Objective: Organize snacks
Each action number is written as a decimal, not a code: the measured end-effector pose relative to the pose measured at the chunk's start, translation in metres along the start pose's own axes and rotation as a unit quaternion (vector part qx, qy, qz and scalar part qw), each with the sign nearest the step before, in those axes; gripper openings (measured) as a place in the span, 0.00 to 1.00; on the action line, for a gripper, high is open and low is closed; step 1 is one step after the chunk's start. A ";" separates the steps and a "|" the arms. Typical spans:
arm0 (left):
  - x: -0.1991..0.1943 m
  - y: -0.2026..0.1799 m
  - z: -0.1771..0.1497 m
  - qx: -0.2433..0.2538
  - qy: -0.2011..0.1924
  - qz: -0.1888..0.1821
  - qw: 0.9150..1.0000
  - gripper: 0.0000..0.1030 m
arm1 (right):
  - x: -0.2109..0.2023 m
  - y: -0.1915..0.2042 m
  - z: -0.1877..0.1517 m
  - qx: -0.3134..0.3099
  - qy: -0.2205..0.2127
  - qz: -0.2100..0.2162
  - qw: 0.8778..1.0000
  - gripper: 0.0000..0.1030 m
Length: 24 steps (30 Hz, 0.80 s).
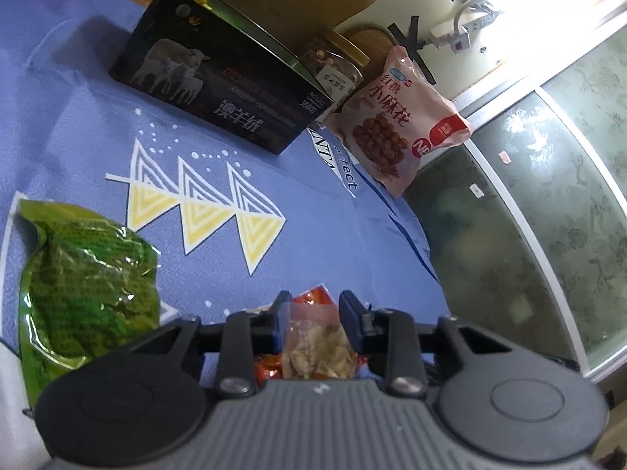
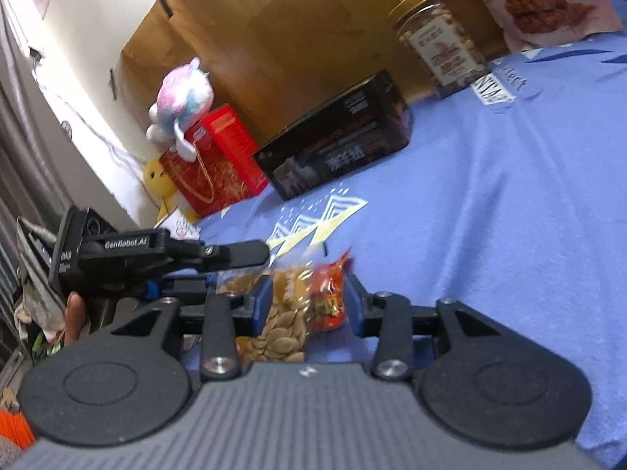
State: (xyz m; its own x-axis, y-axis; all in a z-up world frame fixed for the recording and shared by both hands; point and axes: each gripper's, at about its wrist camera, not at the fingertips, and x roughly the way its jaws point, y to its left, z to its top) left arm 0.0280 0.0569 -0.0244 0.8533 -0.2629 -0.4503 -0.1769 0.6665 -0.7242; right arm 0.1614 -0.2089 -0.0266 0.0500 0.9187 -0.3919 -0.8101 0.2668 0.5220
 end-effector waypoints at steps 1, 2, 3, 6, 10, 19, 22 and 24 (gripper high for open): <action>0.000 -0.001 0.000 0.000 -0.001 -0.001 1.000 0.26 | 0.002 0.002 -0.002 -0.007 0.006 0.002 1.000 0.42; -0.001 -0.001 0.000 -0.001 -0.001 -0.005 1.000 0.26 | 0.005 0.004 -0.003 -0.011 0.019 0.006 1.000 0.42; -0.002 -0.003 -0.001 0.000 -0.003 -0.005 1.000 0.26 | 0.006 0.006 -0.005 -0.016 0.026 0.007 1.000 0.41; -0.006 -0.005 -0.001 0.004 -0.008 0.011 1.000 0.32 | 0.004 0.012 -0.009 -0.042 0.025 -0.013 0.999 0.10; -0.012 -0.001 -0.004 -0.015 0.003 -0.011 1.000 0.38 | 0.001 0.011 -0.008 -0.035 0.013 -0.027 0.999 0.06; -0.040 0.005 -0.030 -0.009 -0.008 0.003 1.000 0.44 | -0.004 0.024 -0.009 -0.059 -0.002 -0.004 0.998 0.05; -0.047 0.006 -0.035 0.006 -0.017 0.014 1.000 0.25 | -0.003 0.021 -0.009 -0.041 0.006 0.021 0.999 0.09; -0.049 0.008 -0.037 0.001 -0.017 0.004 1.000 0.20 | -0.001 0.016 -0.010 -0.020 0.018 0.039 0.999 0.18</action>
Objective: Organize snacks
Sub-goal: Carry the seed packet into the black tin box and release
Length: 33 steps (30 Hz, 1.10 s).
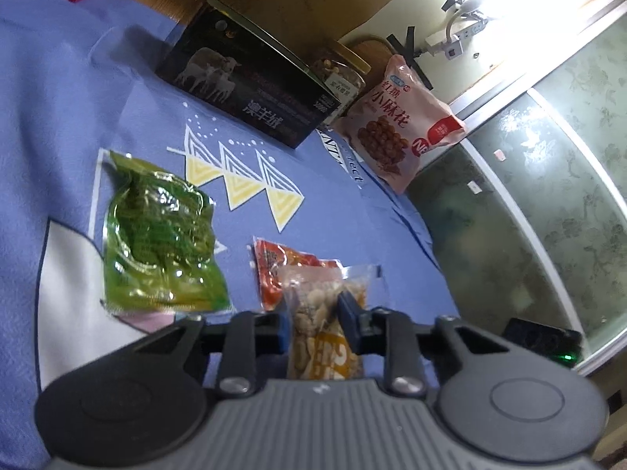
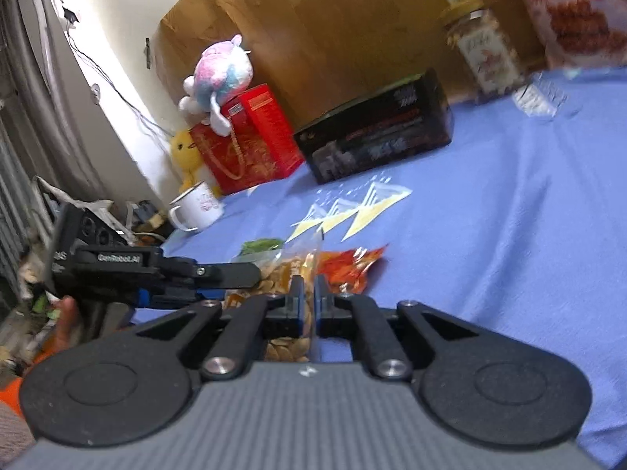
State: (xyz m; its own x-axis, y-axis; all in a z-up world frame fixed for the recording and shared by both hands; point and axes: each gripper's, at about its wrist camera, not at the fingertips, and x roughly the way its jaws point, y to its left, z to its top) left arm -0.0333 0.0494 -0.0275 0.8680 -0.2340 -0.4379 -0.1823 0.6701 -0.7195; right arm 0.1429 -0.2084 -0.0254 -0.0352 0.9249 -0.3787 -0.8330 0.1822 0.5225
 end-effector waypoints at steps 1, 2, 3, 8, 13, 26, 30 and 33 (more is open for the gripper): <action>0.000 0.000 -0.001 0.002 0.001 -0.002 1.000 0.19 | 0.001 -0.003 -0.002 0.011 0.010 0.011 1.000 0.21; 0.000 -0.001 -0.003 0.007 0.003 0.001 1.000 0.18 | 0.003 -0.004 -0.004 0.018 0.022 0.020 0.999 0.29; 0.000 -0.002 -0.005 0.012 0.004 0.007 1.000 0.18 | 0.004 -0.005 -0.007 0.021 0.030 0.024 0.999 0.31; -0.003 -0.002 0.007 0.002 -0.002 0.003 1.000 0.17 | 0.009 -0.002 -0.002 0.033 0.037 0.014 0.999 0.06; -0.009 -0.026 0.063 0.026 -0.031 -0.007 0.999 0.17 | 0.016 0.004 0.048 0.026 -0.010 0.014 1.000 0.05; 0.078 -0.034 0.242 0.074 -0.108 0.106 0.986 0.30 | 0.143 -0.034 0.202 -0.047 -0.069 -0.097 0.992 0.05; 0.114 -0.017 0.247 0.080 -0.082 0.198 0.974 0.44 | 0.173 -0.048 0.198 -0.062 -0.040 -0.145 0.987 0.13; 0.115 -0.019 0.238 0.114 -0.075 0.220 0.966 0.49 | 0.159 -0.047 0.193 -0.059 -0.058 -0.145 0.986 0.18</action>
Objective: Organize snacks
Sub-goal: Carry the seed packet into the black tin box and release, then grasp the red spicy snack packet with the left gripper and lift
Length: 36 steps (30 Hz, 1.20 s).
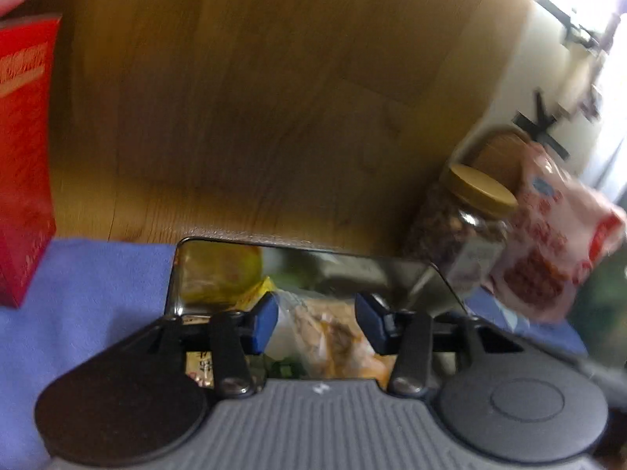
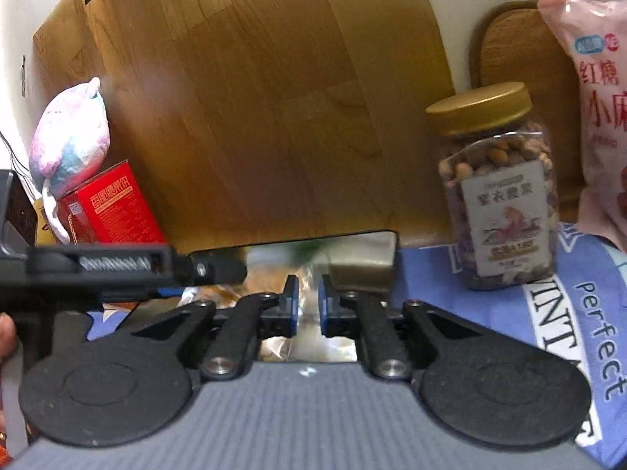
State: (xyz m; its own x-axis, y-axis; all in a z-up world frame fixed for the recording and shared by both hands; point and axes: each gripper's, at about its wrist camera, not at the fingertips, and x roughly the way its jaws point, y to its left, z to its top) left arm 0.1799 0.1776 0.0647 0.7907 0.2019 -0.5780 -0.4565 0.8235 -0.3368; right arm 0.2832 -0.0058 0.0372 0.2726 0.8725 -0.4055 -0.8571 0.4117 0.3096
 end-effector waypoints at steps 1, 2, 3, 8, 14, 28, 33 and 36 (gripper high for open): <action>-0.009 -0.001 -0.003 0.006 -0.011 0.009 1.000 0.51 | -0.011 -0.001 -0.002 0.008 -0.008 0.006 1.000 0.21; -0.021 -0.001 -0.007 0.010 -0.021 0.018 1.000 0.53 | -0.021 -0.002 -0.004 0.014 -0.011 0.011 1.000 0.28; -0.031 -0.001 -0.009 0.014 -0.028 0.018 0.999 0.53 | -0.034 -0.003 -0.008 0.020 -0.012 0.018 1.000 0.29; -0.095 0.009 -0.040 0.005 -0.029 -0.008 1.000 0.53 | -0.086 -0.013 -0.059 0.049 0.056 0.058 0.996 0.29; -0.133 0.006 -0.126 -0.045 0.070 -0.144 0.986 0.53 | -0.144 -0.016 -0.133 0.074 0.112 0.058 0.989 0.29; -0.144 0.005 -0.212 -0.091 0.083 -0.142 0.982 0.51 | -0.158 0.004 -0.167 0.190 0.102 0.119 0.969 0.17; -0.148 0.015 -0.212 -0.125 0.079 -0.147 0.978 0.61 | -0.165 -0.033 -0.183 0.357 0.090 0.172 0.914 0.11; -0.145 0.018 -0.211 -0.155 0.087 -0.174 0.969 0.62 | -0.167 -0.048 -0.191 0.425 0.081 0.206 0.878 0.11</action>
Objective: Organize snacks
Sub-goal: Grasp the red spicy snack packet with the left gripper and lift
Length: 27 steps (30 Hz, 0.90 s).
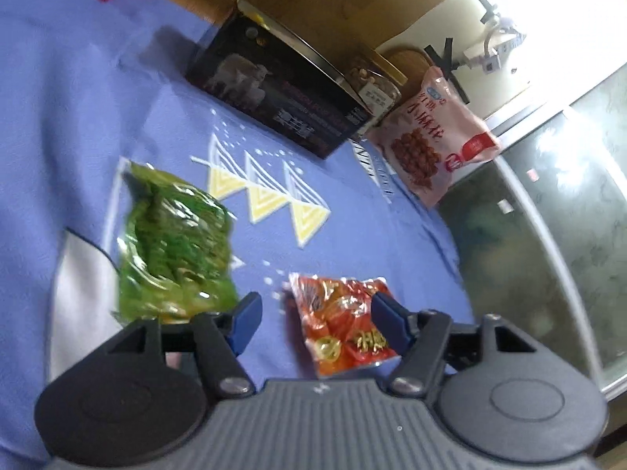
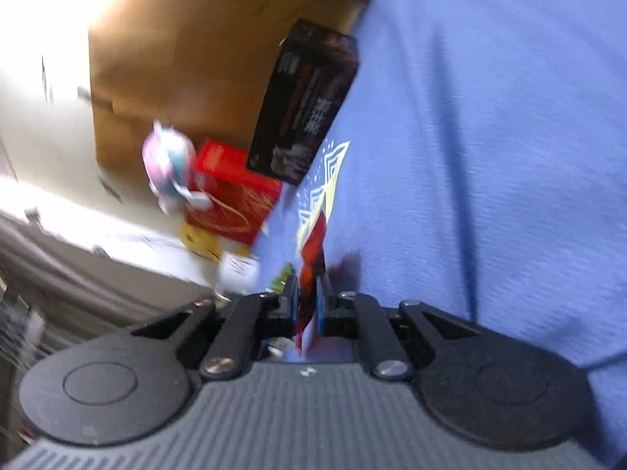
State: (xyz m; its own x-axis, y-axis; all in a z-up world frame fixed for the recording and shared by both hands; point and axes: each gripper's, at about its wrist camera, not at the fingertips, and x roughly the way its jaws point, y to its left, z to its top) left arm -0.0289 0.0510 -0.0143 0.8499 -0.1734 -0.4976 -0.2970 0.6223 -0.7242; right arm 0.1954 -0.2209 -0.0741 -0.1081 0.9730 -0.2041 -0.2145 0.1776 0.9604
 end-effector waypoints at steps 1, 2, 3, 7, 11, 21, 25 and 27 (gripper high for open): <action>0.003 -0.002 0.000 -0.004 0.006 -0.012 1.000 0.63 | -0.002 -0.003 0.001 0.020 -0.002 0.013 1.000 0.11; 0.007 -0.004 -0.001 -0.006 0.011 -0.019 1.000 0.64 | -0.003 -0.005 0.002 0.032 -0.004 0.023 0.999 0.11; 0.010 -0.006 -0.002 -0.008 0.014 -0.023 1.000 0.64 | -0.005 -0.005 0.003 0.042 -0.003 0.035 0.999 0.11; 0.019 -0.025 0.008 0.019 0.014 -0.041 0.999 0.28 | -0.001 0.008 0.015 0.044 0.003 0.048 0.998 0.11; 0.006 -0.064 0.057 0.085 -0.016 -0.038 0.995 0.23 | 0.010 0.058 0.050 -0.022 -0.002 0.061 0.998 0.11; 0.035 -0.092 0.200 0.170 -0.094 0.063 0.979 0.31 | 0.122 0.177 0.132 -0.295 -0.056 -0.043 0.953 0.12; 0.076 -0.055 0.219 0.154 -0.078 0.128 0.977 0.31 | 0.172 0.146 0.149 -0.303 -0.032 -0.098 0.947 0.12; 0.091 -0.039 0.222 0.154 -0.071 0.160 0.972 0.31 | 0.193 0.133 0.153 -0.307 -0.020 -0.119 0.944 0.14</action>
State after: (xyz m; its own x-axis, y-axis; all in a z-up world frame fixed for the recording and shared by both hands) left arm 0.1570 0.1806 0.0750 0.7930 0.1606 -0.5877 -0.4306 0.8301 -0.3542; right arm 0.2941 0.0129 0.0437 0.0470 0.9234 -0.3808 -0.7513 0.2839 0.5957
